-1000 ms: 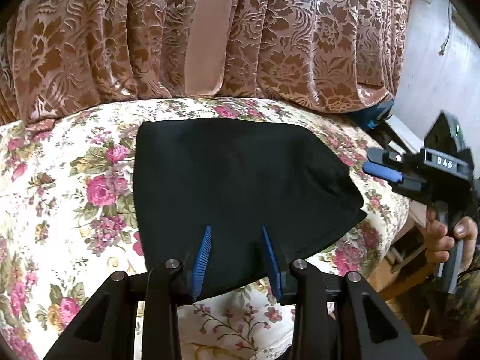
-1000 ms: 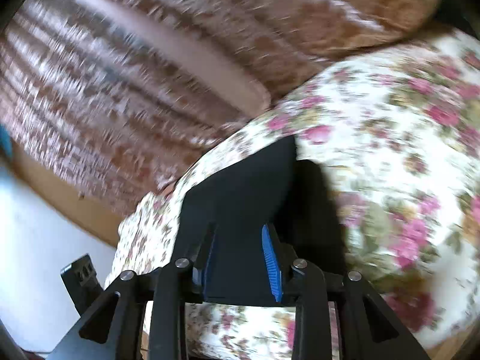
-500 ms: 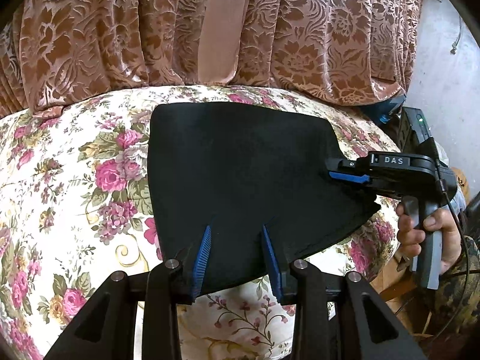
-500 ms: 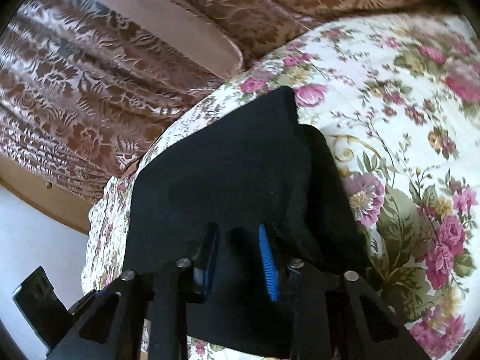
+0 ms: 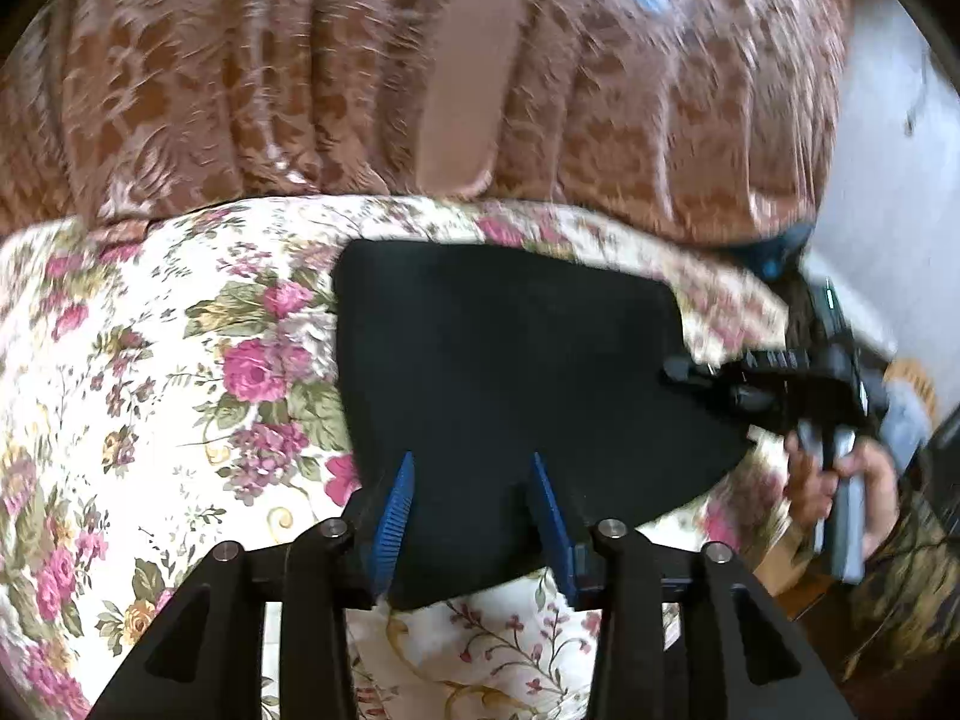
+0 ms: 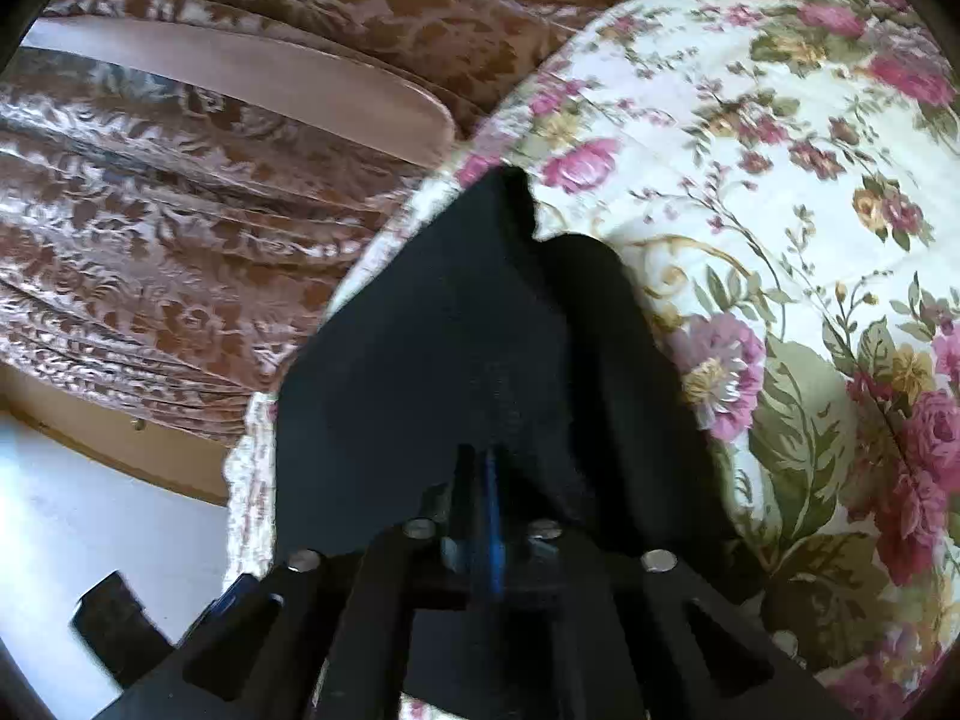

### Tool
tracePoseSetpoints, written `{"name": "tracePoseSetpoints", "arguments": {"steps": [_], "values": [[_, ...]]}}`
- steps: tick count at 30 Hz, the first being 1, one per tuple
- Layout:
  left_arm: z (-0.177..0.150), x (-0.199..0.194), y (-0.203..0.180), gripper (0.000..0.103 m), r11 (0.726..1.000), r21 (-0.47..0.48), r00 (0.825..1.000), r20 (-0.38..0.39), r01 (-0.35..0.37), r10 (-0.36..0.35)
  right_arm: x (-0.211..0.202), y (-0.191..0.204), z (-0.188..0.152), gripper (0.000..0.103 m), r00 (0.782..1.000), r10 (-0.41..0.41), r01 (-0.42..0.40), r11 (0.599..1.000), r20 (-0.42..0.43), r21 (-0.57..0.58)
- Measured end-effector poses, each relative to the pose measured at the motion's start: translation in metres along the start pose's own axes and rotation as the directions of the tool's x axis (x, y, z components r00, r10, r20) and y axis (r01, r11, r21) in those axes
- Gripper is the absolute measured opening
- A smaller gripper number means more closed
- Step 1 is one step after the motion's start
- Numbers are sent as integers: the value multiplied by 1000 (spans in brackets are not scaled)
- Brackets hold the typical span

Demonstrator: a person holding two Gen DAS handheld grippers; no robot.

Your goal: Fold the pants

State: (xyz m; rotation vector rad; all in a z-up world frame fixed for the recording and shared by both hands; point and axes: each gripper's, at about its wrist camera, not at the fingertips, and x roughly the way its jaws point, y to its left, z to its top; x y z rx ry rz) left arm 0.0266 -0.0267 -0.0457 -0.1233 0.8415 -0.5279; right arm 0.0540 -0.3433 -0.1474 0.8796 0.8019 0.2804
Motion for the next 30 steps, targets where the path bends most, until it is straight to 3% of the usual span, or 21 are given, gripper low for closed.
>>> {"name": "tracePoseSetpoints", "arguments": {"steps": [2, 4, 8, 13, 18, 20, 22, 25, 28, 30], "values": [[7, -3, 21, 66, 997, -74, 1000, 16, 26, -25, -10, 8, 0, 47, 1000, 18, -17, 999, 19, -35], [15, -3, 44, 70, 988, -149, 999, 31, 38, -34, -23, 17, 2, 64, 999, -1, 5, 998, 53, -67], [25, 19, 82, 73, 962, -259, 996, -1, 90, -93, -32, 17, 6, 73, 995, -66, 74, 992, 77, -105], [26, 58, 101, 73, 924, -347, 979, -70, 158, -194, -10, -7, 10, 75, 993, -119, 118, 991, -9, -64], [21, 94, 103, 72, 866, -431, 937, -112, 254, -331, 14, -30, 16, 79, 989, -117, 117, 993, -96, -10], [18, 102, 102, 66, 848, -453, 925, -117, 274, -361, 24, -39, 14, 77, 990, -57, 60, 998, -130, 14], [18, 105, 100, 56, 832, -452, 909, -98, 321, -404, 28, -36, 14, 70, 990, -50, 47, 999, -129, -25], [21, 98, 92, 34, 849, -388, 909, -61, 359, -412, 27, -31, 14, 52, 990, -26, 19, 999, -138, -50], [30, 85, 87, 28, 842, -345, 892, -24, 415, -451, 18, -15, 17, 44, 992, 0, -12, 995, -124, -95], [40, 75, 83, 27, 852, -306, 894, -5, 426, -449, 10, 1, 22, 42, 994, 34, -49, 989, -107, -137]]}}
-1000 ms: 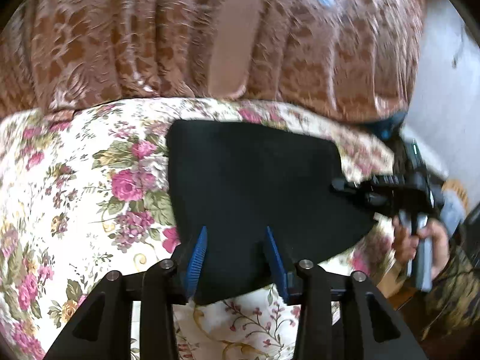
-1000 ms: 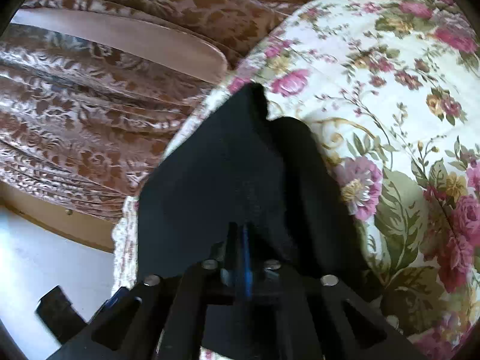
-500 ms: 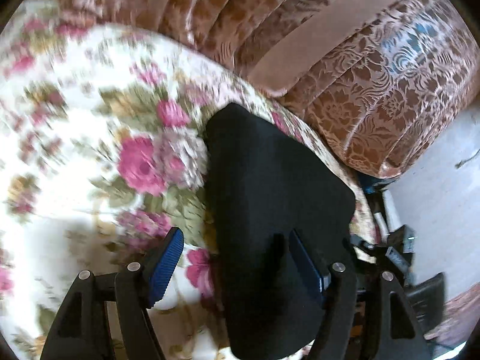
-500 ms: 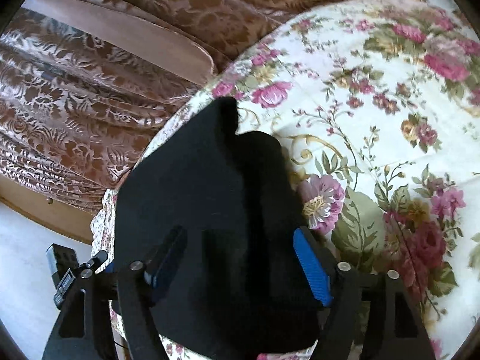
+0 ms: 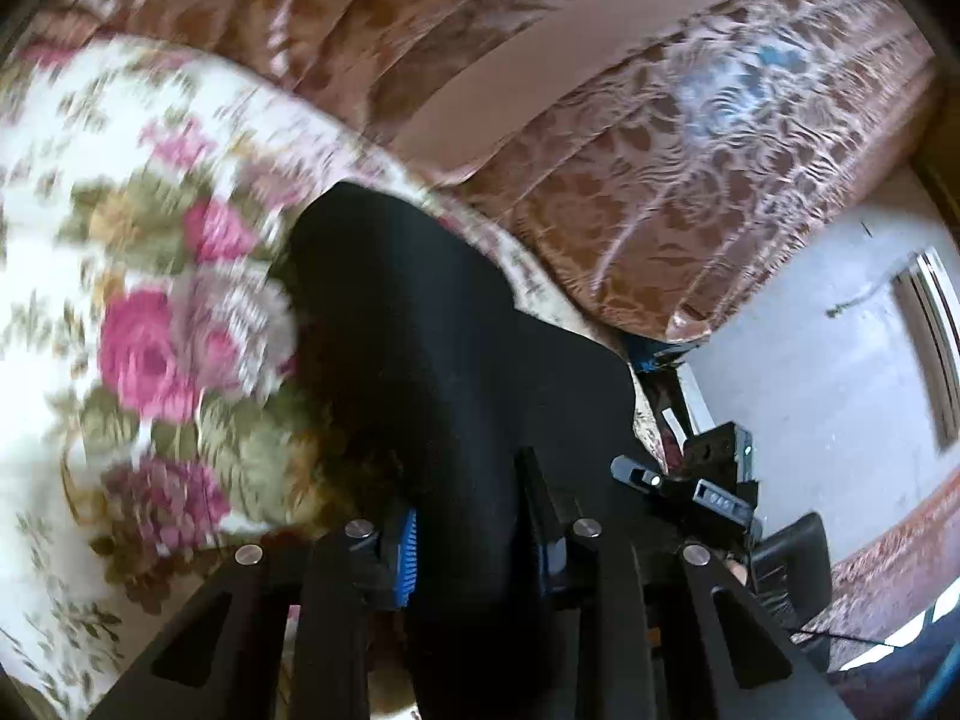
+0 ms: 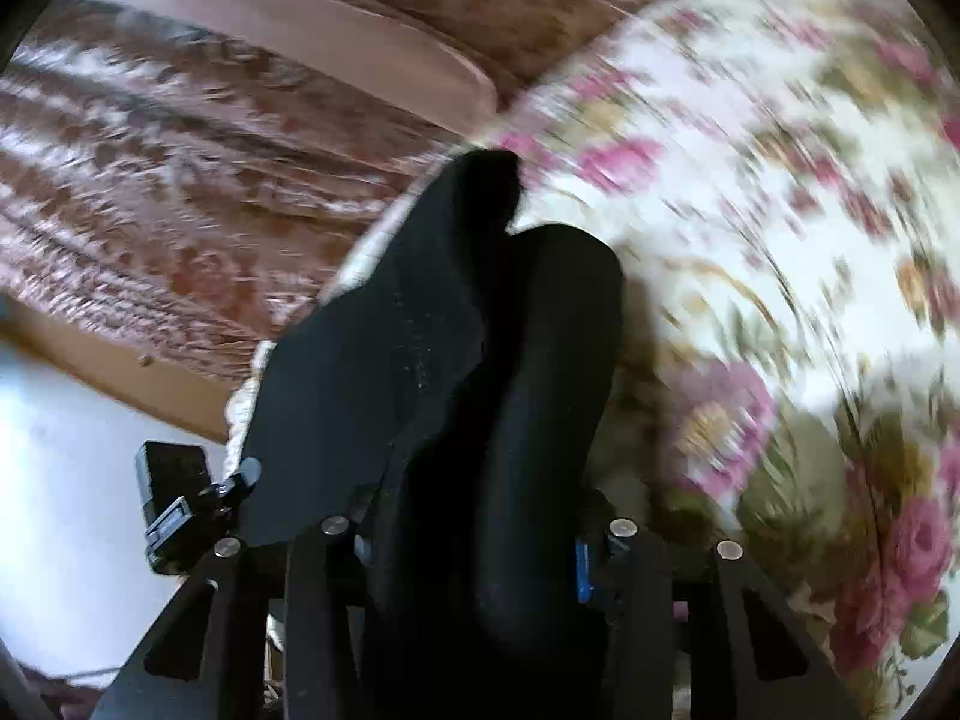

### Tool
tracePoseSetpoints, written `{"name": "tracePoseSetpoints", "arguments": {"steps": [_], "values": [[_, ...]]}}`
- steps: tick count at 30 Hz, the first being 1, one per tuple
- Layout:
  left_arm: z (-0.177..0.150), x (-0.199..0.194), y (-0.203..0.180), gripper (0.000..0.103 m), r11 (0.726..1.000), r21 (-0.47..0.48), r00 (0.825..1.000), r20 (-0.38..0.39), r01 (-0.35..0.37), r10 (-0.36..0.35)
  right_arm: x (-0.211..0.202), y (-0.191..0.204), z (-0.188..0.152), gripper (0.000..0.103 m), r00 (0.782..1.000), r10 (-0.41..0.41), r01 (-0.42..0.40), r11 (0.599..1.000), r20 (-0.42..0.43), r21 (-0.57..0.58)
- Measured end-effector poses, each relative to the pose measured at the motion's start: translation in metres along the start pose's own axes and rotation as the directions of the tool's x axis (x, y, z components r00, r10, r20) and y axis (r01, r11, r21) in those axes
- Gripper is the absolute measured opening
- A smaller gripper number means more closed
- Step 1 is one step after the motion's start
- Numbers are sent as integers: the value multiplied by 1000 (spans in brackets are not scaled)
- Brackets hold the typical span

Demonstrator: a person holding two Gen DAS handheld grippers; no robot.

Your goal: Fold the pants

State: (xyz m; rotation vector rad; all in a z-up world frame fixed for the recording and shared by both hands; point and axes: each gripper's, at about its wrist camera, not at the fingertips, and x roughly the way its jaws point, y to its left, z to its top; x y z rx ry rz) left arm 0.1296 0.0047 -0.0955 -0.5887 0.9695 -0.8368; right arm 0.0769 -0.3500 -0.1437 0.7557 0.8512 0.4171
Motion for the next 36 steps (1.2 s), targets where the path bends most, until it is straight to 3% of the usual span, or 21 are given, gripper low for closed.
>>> {"name": "tracePoseSetpoints", "arguments": {"steps": [6, 15, 18, 20, 22, 25, 28, 29, 32, 34, 36], "values": [[49, -36, -10, 27, 996, 82, 993, 119, -37, 27, 18, 51, 38, 42, 998, 62, -61, 990, 6, -130], [131, -39, 43, 28, 968, 87, 961, 167, -237, 220, 116, 79, 119, 42, 996, 81, -84, 981, -21, -177], [143, -28, 71, 28, 961, 43, 953, 145, -275, 266, 150, 73, 134, 42, 997, 60, -68, 986, -58, -155], [141, -16, 100, 29, 944, -6, 940, 94, -329, 328, 174, 63, 134, 44, 996, 11, -24, 990, -94, -140], [133, -10, 119, 33, 938, -36, 935, 75, -345, 347, 191, 47, 130, 48, 991, -40, 25, 993, -129, -114], [125, -14, 118, 36, 935, -39, 929, 105, -351, 354, 192, 36, 126, 52, 993, -1, -8, 998, -120, -70], [127, -21, 107, 49, 896, -65, 888, 118, -439, 444, 186, 47, 126, 64, 993, -55, 45, 993, -100, -108], [127, -26, 102, 49, 878, -65, 870, 124, -473, 478, 181, 51, 126, 64, 993, -75, 65, 992, -92, -112], [115, -41, 78, 56, 814, -58, 800, 155, -578, 579, 155, 68, 122, 65, 985, -172, 168, 972, -8, -166], [100, -49, 58, 56, 760, -41, 742, 187, -649, 644, 134, 81, 111, 66, 971, -234, 239, 948, 53, -211], [84, -56, 40, 58, 734, -20, 713, 219, -679, 666, 115, 97, 97, 69, 960, -262, 280, 925, 100, -257]]}}
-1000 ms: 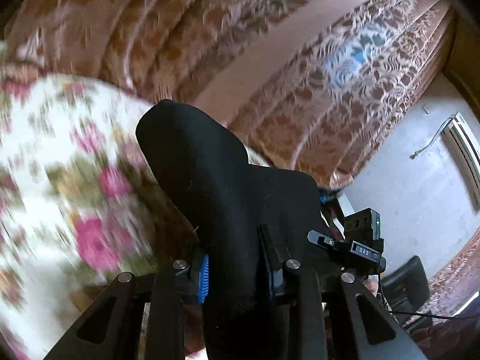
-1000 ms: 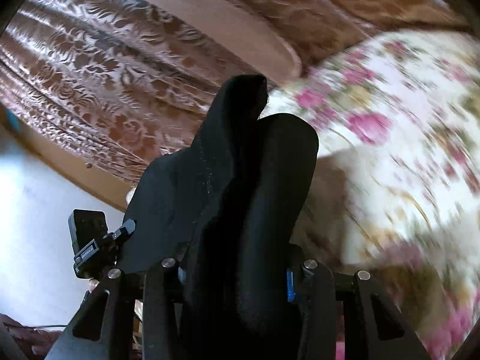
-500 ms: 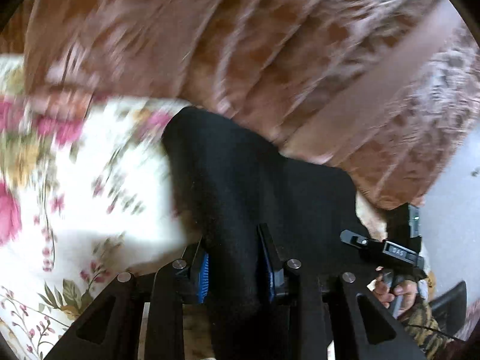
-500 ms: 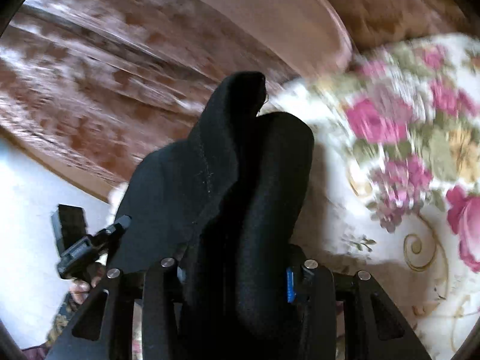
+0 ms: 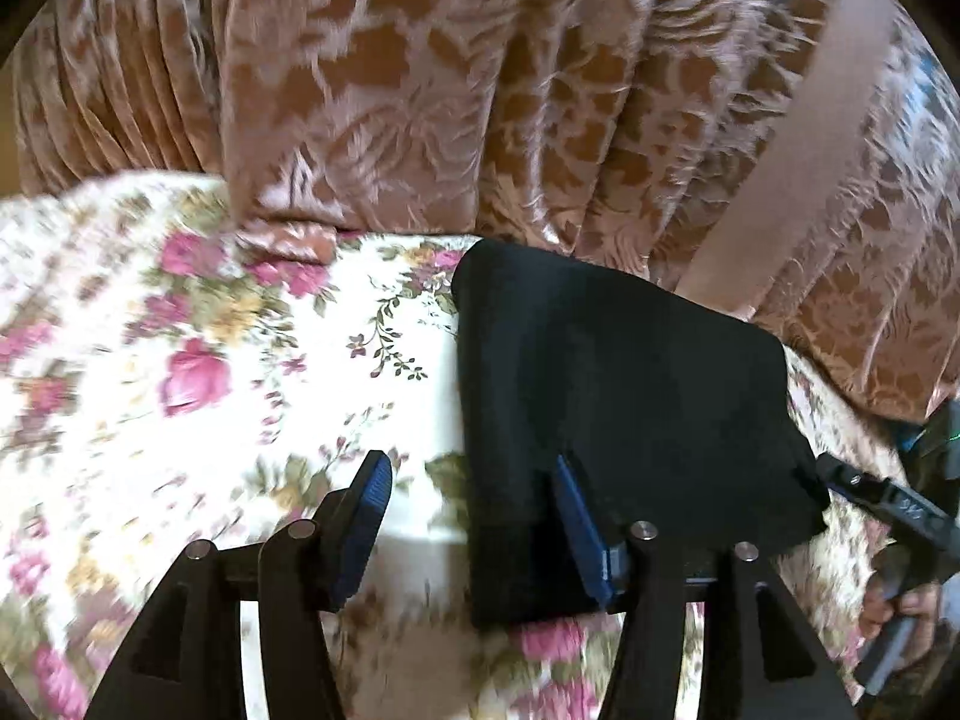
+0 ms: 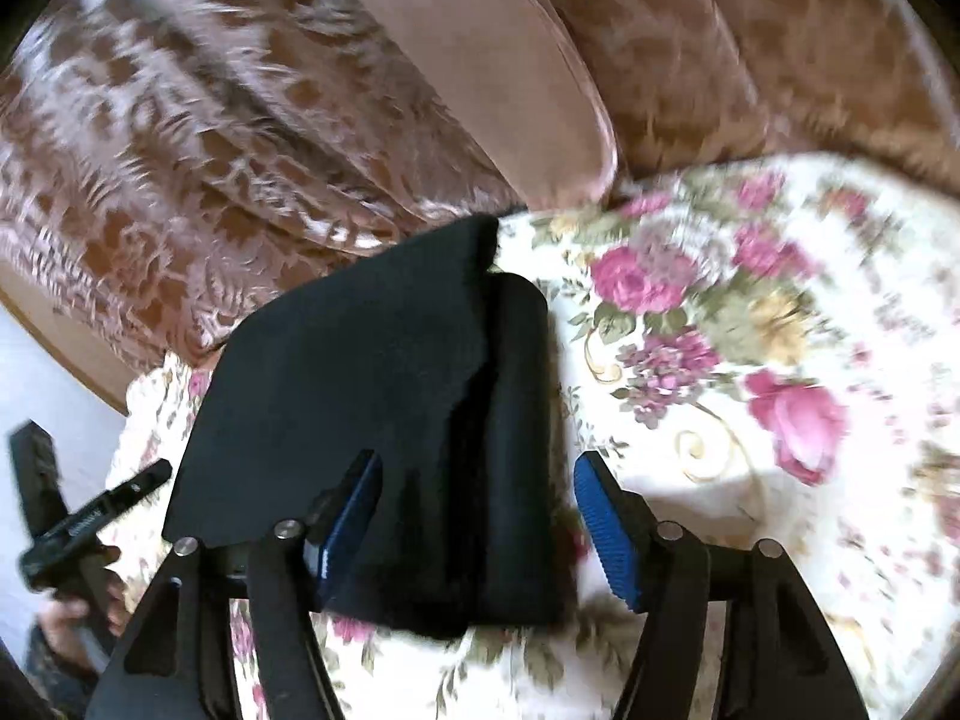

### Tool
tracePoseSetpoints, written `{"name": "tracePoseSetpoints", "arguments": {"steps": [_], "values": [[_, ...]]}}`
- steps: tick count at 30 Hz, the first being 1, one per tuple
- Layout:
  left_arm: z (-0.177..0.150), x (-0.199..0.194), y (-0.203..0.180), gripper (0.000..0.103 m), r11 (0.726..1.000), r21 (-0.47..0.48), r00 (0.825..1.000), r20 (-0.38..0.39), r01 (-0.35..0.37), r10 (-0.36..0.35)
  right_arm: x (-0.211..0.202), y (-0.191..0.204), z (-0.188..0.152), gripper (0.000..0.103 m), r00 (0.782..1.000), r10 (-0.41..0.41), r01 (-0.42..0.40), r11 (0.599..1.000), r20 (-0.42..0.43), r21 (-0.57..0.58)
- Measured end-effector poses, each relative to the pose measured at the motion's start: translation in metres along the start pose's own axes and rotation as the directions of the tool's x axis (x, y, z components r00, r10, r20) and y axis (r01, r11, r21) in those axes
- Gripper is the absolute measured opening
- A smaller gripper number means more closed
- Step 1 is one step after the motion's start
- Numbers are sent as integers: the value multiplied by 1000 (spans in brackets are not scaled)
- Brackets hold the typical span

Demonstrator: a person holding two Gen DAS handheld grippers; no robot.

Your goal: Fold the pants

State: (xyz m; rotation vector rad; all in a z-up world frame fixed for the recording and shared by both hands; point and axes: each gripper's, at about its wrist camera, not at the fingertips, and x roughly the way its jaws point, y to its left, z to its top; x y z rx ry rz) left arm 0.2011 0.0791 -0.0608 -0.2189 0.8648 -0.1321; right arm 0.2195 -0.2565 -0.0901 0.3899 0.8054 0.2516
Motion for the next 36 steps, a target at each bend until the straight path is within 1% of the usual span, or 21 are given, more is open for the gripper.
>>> {"name": "tracePoseSetpoints", "arguments": {"steps": [1, 3, 5, 6, 8, 11, 16, 19, 22, 28, 32, 34, 36], "values": [[-7, -11, -7, 60, 1000, 12, 999, 26, -23, 22, -8, 6, -5, 71, 1000, -19, 19, 1000, 11, -18], [-23, -31, -20, 61, 998, 41, 997, 69, -40, 37, -24, 23, -18, 73, 998, -44, 46, 998, 33, -47], [-37, -44, -33, 61, 996, 71, 994, 92, -62, 55, -35, 39, -32, 74, 997, -57, 60, 996, 43, -64], [-45, -51, -40, 61, 994, 87, 993, 102, -72, 64, -40, 49, -42, 74, 996, -77, 80, 993, 48, -82], [-58, -61, -51, 61, 991, 105, 991, 110, -82, 70, -44, 62, -55, 74, 993, -104, 109, 989, 54, -97], [-77, -76, -62, 61, 991, 111, 991, 120, -74, 61, -51, 82, -77, 74, 989, -129, 137, 984, 72, -115], [-103, -99, -74, 61, 990, 119, 990, 131, -70, 54, -59, 100, -108, 74, 982, -168, 179, 974, 84, -142], [-114, -107, -77, 61, 990, 118, 989, 135, -76, 60, -64, 104, -122, 74, 980, -179, 190, 971, 85, -147], [-121, -111, -79, 70, 988, 126, 989, 133, -89, 72, -70, 107, -133, 74, 976, -197, 210, 965, 89, -158], [-129, -115, -81, 71, 988, 118, 988, 131, -95, 80, -80, 108, -143, 74, 967, -231, 247, 956, 112, -160], [-130, -116, -82, 77, 988, 115, 987, 136, -104, 88, -85, 110, -145, 74, 960, -247, 268, 948, 134, -170], [-130, -116, -83, 78, 985, 115, 983, 145, -127, 110, -88, 111, -145, 74, 959, -244, 266, 949, 141, -172], [-129, -115, -85, 79, 977, 115, 976, 149, -177, 159, -88, 112, -145, 74, 959, -244, 268, 947, 145, -175]]}}
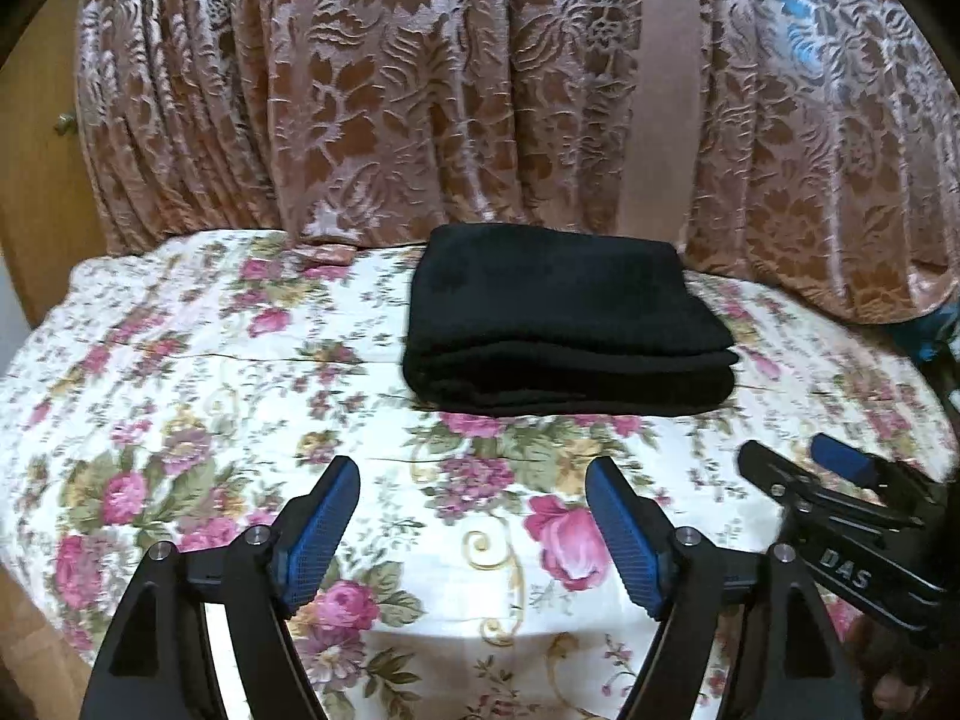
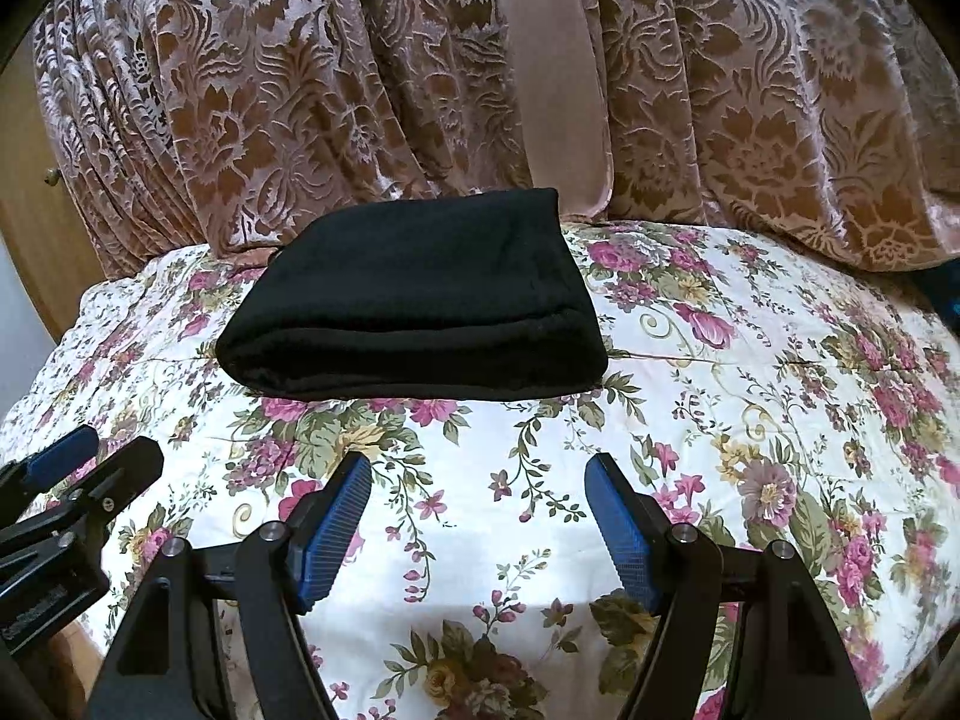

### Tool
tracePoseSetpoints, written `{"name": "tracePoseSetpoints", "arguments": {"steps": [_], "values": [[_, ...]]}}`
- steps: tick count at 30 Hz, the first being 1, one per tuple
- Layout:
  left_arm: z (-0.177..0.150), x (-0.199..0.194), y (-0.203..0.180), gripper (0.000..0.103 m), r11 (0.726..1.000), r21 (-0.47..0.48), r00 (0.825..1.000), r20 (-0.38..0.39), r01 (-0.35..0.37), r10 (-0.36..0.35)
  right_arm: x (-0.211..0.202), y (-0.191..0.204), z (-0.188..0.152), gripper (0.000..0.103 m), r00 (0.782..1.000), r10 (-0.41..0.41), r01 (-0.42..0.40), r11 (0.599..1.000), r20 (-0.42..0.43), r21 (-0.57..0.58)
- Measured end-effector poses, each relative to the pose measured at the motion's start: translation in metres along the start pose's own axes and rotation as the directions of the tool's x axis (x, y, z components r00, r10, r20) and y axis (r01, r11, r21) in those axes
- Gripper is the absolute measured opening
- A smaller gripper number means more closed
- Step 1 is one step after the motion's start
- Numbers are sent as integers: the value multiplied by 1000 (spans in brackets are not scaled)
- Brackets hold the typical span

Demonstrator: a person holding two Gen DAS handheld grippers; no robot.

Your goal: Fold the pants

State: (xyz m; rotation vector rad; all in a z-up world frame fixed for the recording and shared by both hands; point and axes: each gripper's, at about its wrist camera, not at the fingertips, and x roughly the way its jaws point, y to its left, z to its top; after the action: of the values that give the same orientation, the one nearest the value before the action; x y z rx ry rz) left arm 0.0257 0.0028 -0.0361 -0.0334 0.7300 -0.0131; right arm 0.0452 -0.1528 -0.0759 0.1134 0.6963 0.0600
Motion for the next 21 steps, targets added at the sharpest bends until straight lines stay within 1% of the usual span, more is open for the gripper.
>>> {"name": "tracePoseSetpoints", "arguments": {"steps": [4, 7, 10, 16, 21], "values": [[0, -4, -2, 79, 999, 14, 999, 28, -29, 29, 1, 1, -1, 74, 1000, -3, 3, 1000, 1, -3], [0, -7, -2, 79, 1000, 12, 999, 44, -29, 28, 2, 1, -3, 74, 1000, -2, 2, 1000, -5, -3], [0, -8, -2, 79, 1000, 2, 999, 42, -15, 15, 2, 0, -4, 74, 1000, -3, 3, 1000, -4, 0], [0, -7, -1, 79, 1000, -7, 999, 37, -19, 19, -1, 0, -1, 74, 1000, -14, 14, 1000, 14, -2], [1, -10, 0, 79, 1000, -11, 998, 47, -28, 29, -5, 2, 2, 74, 999, -27, 28, 1000, 33, -10]]}}
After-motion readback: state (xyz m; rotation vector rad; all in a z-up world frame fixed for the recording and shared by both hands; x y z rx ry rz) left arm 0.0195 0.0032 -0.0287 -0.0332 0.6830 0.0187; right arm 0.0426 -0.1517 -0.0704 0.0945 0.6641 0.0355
